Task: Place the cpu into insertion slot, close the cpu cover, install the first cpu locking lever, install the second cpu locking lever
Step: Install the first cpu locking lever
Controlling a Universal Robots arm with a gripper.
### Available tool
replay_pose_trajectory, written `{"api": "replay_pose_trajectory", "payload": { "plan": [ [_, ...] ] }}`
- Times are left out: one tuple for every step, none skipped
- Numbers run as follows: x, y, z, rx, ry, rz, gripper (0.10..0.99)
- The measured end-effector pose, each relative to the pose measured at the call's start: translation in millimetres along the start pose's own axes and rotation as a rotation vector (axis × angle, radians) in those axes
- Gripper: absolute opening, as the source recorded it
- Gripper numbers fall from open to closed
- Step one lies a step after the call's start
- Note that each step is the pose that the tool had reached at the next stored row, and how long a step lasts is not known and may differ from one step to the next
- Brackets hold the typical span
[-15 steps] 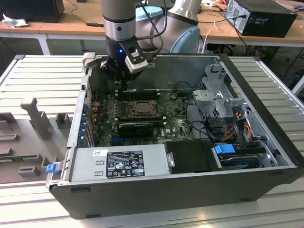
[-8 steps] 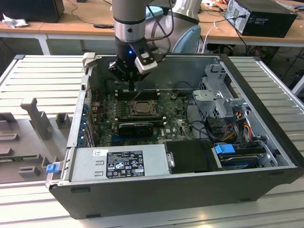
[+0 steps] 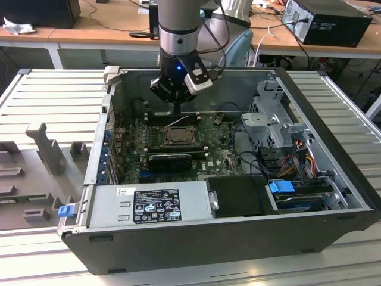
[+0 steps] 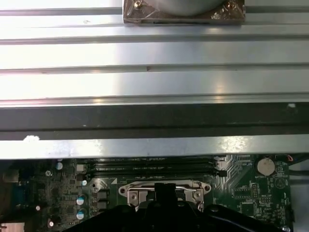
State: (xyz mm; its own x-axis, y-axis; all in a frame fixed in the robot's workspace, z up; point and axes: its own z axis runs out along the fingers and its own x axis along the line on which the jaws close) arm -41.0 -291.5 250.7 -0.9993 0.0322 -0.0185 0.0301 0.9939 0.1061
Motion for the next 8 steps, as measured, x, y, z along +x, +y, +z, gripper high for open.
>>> {"api": "replay_pose_trajectory", "payload": {
  "plan": [
    [-1.8,-0.2,2.9,-0.001,0.0001,-0.001,0.106],
    [-3.0,-0.4,5.2,-0.001,0.0003,-0.003,0.106],
    [-3.6,-0.3,7.0,-0.001,0.0006,-0.006,0.106],
    [-3.8,-0.2,11.2,-0.002,0.0045,-0.042,0.106],
    [-3.7,-0.4,12.6,-0.002,0.0066,-0.061,0.106],
    [-3.7,-0.4,13.7,-0.002,0.0081,-0.076,0.106],
    [-4.3,-0.1,15.0,-0.003,0.0089,-0.083,0.106],
    [-4.9,0.2,15.8,-0.003,0.0091,-0.085,0.106]
  ]
}}
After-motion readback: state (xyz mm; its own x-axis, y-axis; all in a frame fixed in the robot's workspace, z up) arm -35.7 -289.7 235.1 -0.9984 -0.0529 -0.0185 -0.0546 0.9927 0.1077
